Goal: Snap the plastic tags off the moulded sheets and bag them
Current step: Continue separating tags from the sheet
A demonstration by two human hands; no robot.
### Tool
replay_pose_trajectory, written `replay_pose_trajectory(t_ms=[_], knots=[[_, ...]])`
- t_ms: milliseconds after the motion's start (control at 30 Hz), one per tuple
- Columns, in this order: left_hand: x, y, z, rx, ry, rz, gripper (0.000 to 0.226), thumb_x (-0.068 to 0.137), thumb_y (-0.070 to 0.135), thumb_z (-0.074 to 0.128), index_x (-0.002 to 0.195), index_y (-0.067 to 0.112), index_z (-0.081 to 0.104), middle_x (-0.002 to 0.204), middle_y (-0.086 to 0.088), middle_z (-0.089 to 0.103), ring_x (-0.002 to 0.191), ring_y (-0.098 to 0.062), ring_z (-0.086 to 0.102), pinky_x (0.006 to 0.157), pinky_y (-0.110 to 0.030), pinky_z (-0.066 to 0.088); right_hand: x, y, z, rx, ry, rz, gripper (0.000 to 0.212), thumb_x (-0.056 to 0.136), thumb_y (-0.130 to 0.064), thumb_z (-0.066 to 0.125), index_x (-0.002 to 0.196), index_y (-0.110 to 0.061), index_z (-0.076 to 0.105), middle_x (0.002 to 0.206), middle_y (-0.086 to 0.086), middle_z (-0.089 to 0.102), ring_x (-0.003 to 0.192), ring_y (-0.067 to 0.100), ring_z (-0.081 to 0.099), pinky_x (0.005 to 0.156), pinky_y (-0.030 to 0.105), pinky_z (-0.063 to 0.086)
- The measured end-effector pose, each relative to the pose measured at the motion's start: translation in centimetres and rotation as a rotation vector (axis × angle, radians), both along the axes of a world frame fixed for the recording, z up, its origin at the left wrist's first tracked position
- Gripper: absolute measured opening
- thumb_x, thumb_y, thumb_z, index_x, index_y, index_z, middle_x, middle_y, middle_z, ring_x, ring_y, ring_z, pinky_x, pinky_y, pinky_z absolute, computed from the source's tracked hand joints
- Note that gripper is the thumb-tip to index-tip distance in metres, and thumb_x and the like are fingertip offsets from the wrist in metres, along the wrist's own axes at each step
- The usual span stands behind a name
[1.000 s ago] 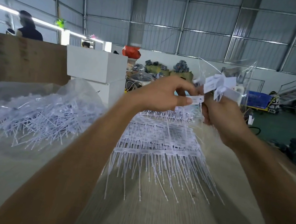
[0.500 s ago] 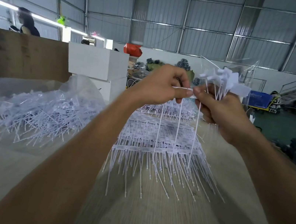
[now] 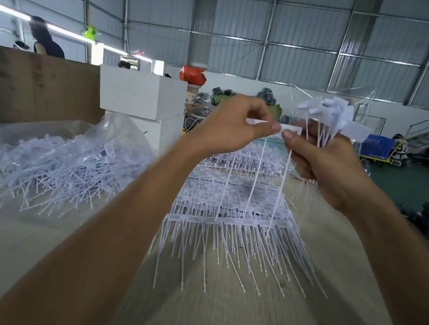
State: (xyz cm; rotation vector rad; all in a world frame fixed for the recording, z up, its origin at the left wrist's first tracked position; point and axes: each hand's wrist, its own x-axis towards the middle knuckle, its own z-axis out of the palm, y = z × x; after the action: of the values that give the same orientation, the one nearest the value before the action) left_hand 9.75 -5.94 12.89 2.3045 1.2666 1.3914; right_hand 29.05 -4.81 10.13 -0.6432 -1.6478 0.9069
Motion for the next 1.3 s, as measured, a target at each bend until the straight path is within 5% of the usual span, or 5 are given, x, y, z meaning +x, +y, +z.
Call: replay_pose_trajectory(t_ms=[333, 533, 700, 933, 1300], knots=[[0.1, -0.3, 0.4, 0.062, -0.181, 0.011, 0.043, 0.104, 0.03, 0.053, 0.066, 0.011, 0.047, 0.06, 0.003, 0.035, 0.052, -0.003, 0.034, 0.055, -0.021, 0.028, -0.3, 0.4, -0.3, -0.036, -0.047, 0.13, 0.022, 0.099, -0.025, 0.064, 0.119, -0.017, 0.064, 0.081, 0.017, 0.069, 0.045, 0.011, 0.022, 0.042, 0.021, 0.023], [0.5, -0.3, 0.5, 0.069, -0.175, 0.045, 0.043, 0.104, 0.032, 0.052, 0.068, 0.01, 0.046, 0.063, -0.003, 0.037, 0.058, -0.009, 0.042, 0.058, -0.026, 0.029, 0.0, 0.0, -0.2, -0.056, -0.077, 0.043, 0.021, 0.098, -0.025, 0.063, 0.094, -0.007, 0.074, 0.075, 0.011, 0.069, 0.044, 0.009, 0.026, 0.04, 0.02, 0.024], [0.0, -0.1, 0.9, -0.069, -0.283, 0.044, 0.051, 0.102, 0.036, 0.055, 0.059, 0.017, 0.037, 0.061, -0.006, 0.036, 0.069, -0.019, 0.045, 0.049, -0.02, 0.031, -0.7, -0.8, -0.1, 0.258, -0.192, -0.314, 0.016, 0.097, -0.029, 0.066, 0.092, -0.016, 0.075, 0.061, -0.014, 0.068, 0.043, 0.006, 0.045, 0.041, 0.014, 0.033], [-0.7, 0.7, 0.7, -0.263, -0.368, 0.007, 0.031, 0.098, 0.037, 0.062, 0.093, 0.008, 0.071, 0.051, 0.01, 0.049, 0.044, -0.002, 0.048, 0.052, -0.022, 0.035, -0.5, 0.0, 0.0, 0.757, -0.584, -0.666, 0.02, 0.083, 0.014, 0.051, 0.081, 0.008, 0.071, 0.073, 0.024, 0.067, 0.065, 0.042, 0.061, 0.062, 0.044, 0.051], [-0.7, 0.4, 0.8, -0.403, -0.417, -0.016, 0.038, 0.097, 0.038, 0.063, 0.068, 0.016, 0.052, 0.045, 0.007, 0.047, 0.041, -0.009, 0.039, 0.047, -0.02, 0.035, -0.5, -0.7, -0.1, 1.041, -0.543, -0.664, 0.029, 0.081, -0.011, 0.036, 0.065, -0.005, 0.059, 0.059, 0.011, 0.057, 0.05, 0.032, 0.054, 0.049, 0.045, 0.049]])
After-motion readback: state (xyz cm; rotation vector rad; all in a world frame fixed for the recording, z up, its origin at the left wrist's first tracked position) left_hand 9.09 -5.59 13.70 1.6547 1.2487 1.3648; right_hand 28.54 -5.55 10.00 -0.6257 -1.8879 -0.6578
